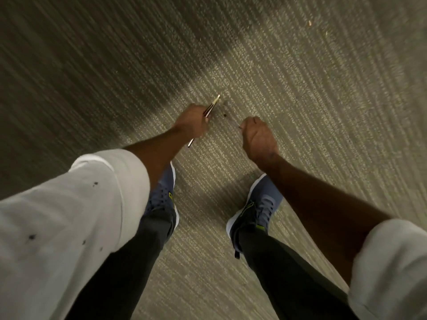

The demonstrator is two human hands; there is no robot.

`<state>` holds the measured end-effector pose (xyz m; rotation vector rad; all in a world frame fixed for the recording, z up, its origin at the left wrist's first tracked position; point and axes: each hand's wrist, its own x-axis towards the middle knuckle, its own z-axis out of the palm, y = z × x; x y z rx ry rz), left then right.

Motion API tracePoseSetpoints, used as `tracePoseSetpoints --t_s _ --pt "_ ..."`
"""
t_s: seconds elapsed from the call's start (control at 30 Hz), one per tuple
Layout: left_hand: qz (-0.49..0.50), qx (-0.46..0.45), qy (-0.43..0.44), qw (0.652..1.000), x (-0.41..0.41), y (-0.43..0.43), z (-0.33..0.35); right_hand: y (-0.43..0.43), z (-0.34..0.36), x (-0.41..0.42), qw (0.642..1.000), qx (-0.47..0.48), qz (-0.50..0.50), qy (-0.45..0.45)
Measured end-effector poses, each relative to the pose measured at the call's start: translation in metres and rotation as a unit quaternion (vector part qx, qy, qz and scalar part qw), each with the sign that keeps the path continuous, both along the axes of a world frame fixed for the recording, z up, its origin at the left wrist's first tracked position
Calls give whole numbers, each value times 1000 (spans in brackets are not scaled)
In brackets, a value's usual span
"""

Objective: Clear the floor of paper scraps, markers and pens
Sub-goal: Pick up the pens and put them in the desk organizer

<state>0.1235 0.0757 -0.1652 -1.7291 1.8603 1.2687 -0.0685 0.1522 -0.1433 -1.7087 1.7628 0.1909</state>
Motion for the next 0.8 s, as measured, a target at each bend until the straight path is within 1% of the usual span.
tracePoseSetpoints --t_s 0.07,0.13,0.2,0.23,0.3,0.37,0.43,0.57,0.7,0.8 --pt "73 32 62 995 12 0 26 -5 26 2 992 33 -111 -57" --pt "158 56 115 979 17 -4 60 -11 58 9 968 33 -212 -129" --pt "245 84 153 954 19 -7 95 -17 98 25 946 2 -264 -187" --pt "289 97 176 936 19 -9 113 -21 117 35 938 -13 -280 -203" --pt "376 119 232 889 21 -18 150 -33 153 57 931 -36 -289 -219" --pt "419 131 279 854 24 -25 183 -47 185 76 926 -57 -287 -238" --pt "427 132 312 838 26 -31 209 -61 209 88 918 -69 -296 -254" --pt "440 118 356 816 29 -44 270 -92 267 94 915 -74 -300 -259" --pt "462 105 396 786 33 -66 341 -117 339 93 920 -104 -252 -282" --pt "458 86 428 774 38 -84 403 -136 401 95 916 -132 -220 -309"
